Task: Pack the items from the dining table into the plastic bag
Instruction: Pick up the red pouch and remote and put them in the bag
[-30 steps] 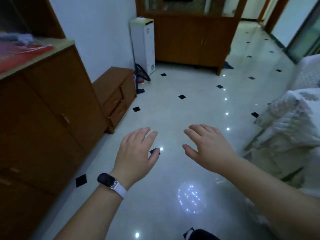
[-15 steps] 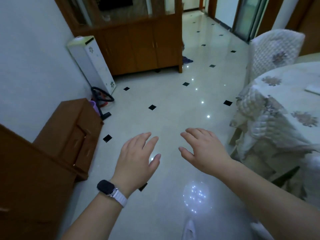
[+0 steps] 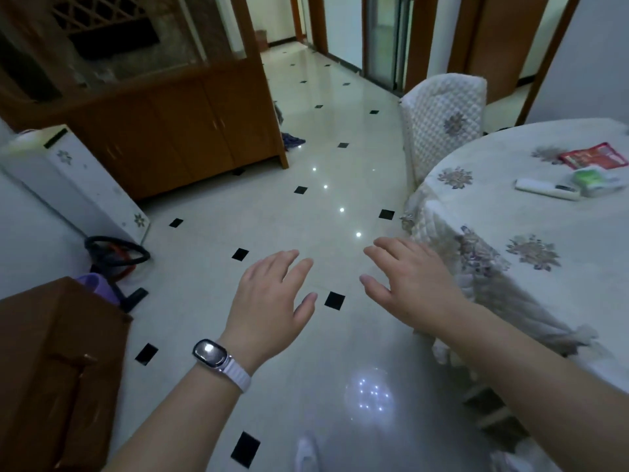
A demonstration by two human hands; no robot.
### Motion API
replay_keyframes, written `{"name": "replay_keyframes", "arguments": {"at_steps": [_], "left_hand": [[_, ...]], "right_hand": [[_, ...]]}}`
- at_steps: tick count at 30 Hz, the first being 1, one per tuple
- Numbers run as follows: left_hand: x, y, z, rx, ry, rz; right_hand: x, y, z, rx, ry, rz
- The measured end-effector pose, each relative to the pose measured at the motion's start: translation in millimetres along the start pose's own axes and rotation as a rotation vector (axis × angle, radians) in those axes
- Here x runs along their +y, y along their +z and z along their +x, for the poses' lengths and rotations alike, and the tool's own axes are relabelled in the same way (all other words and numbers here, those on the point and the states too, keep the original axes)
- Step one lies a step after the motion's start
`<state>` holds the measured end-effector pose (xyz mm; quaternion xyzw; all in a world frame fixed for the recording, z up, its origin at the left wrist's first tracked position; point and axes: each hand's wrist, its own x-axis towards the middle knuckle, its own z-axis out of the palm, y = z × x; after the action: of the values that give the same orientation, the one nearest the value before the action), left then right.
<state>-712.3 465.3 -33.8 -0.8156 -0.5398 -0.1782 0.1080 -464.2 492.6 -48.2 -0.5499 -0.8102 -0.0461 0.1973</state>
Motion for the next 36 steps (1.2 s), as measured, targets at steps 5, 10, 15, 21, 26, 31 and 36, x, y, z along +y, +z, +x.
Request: {"name": "replay_keyframes", "arguments": {"at_steps": [5,10,15,21,26,31,36], "left_hand": [[-34,51,68,-0.023,0.059,-0.068],[-90,104,151,-0.032,0.103,-0.136],[-148,144,242,-0.033,0.157,-0.205],[-177,184,343,-0.062,0.259,-0.265],[-180,218,406,-0.094,0.356,-0.293],[-180,262,474,-0.091,0.407,-0.295],[-179,289,553,-0.139,0.450,-0.230]], "right_hand": [[34,29,53,-0.060,0.057,-0.094],[62,62,138,-0.122,0.139,-0.140],[79,85,234,-0.160,0.180,-0.185],[108,102,297,-0.167,0.278,-0.217],[152,106,331,-0.185,0.342,-0.263],[206,122,376,-0.206,0.397,-0.277],[263,162,428,-0.207,0.454,-0.179]]}}
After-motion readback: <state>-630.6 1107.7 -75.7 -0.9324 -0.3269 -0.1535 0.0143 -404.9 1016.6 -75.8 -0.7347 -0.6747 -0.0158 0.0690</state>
